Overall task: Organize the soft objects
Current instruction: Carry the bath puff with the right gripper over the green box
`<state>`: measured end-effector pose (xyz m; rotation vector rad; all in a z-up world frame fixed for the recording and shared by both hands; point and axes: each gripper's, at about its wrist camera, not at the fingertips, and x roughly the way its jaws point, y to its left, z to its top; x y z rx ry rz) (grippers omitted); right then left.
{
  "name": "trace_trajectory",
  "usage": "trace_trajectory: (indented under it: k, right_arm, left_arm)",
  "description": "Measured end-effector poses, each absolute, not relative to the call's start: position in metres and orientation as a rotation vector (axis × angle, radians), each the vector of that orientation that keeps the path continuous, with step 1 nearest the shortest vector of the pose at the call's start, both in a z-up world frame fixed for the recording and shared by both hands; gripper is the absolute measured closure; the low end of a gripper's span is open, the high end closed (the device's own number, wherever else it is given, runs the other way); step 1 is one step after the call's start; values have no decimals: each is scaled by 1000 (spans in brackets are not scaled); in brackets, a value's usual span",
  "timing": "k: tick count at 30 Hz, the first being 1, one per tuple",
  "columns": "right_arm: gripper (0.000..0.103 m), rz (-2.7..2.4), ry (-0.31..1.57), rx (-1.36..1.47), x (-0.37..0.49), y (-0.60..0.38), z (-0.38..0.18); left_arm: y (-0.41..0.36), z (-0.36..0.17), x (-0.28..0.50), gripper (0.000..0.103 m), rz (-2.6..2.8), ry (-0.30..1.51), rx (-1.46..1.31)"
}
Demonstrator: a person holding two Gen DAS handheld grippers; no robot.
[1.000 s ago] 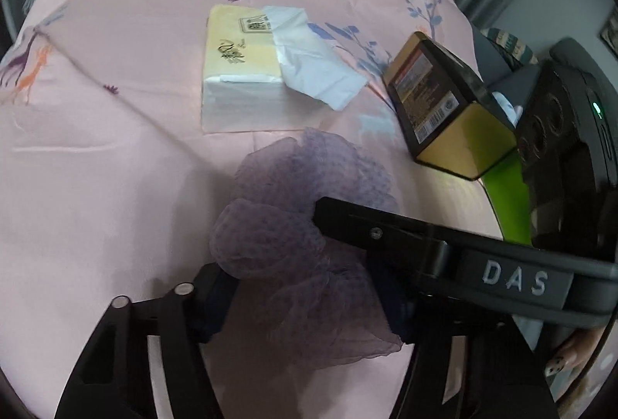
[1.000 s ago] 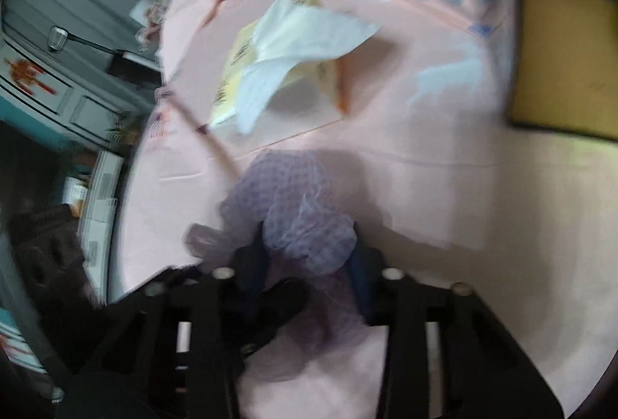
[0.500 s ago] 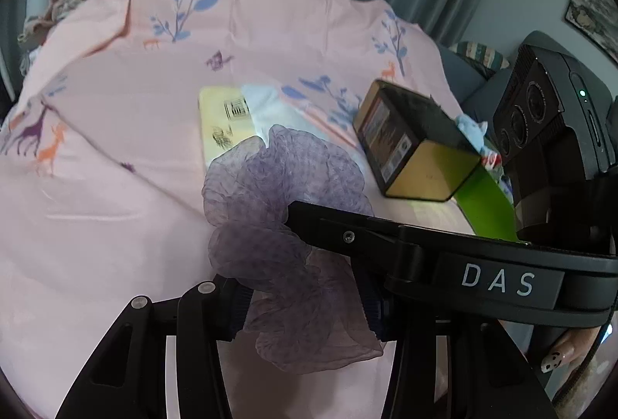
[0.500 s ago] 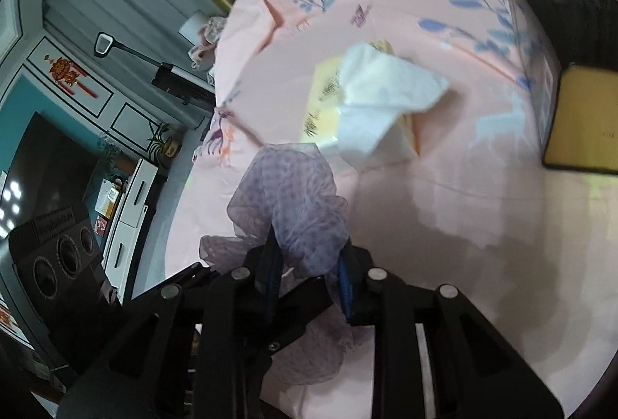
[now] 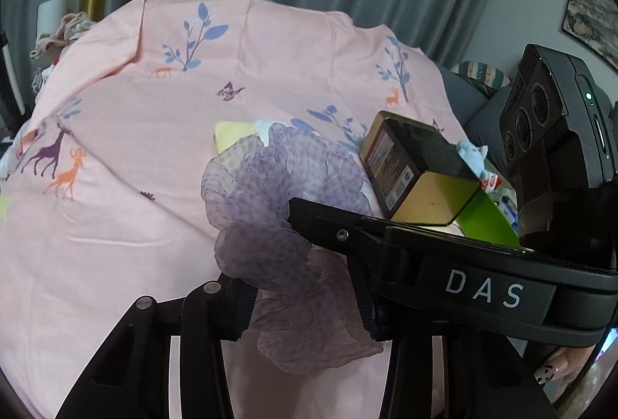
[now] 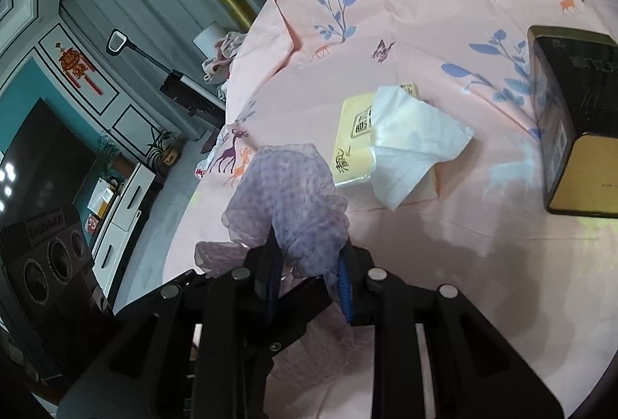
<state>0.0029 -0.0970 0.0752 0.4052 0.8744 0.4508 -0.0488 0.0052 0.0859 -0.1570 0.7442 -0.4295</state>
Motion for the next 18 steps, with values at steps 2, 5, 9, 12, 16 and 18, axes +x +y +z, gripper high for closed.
trace_trajectory:
  k: [2,5,9,12,16,18]
  right_arm:
    - [79,450,859,399,0,-96,79]
    - [79,452,835,397,-5,-96,85]
    - [79,447,814,401,-10,-99,93]
    - [79,445,785,408,-16,-105,103]
    - [79,447,752,421,-25,-115,115]
    - [79,444,737,431,-29,-120,120]
  left_arm:
    - [5,90,-53,59,-427,718,-137]
    - [6,95,-57,59,-432,698,-138]
    - [2,105,-62,59,-431,673,-122]
    - [-4,115,-67,59,-436,649,-105]
    - [-15,128,-75,59,-450,618,-83]
    - [-23,133,-80,59,-438,598,-61]
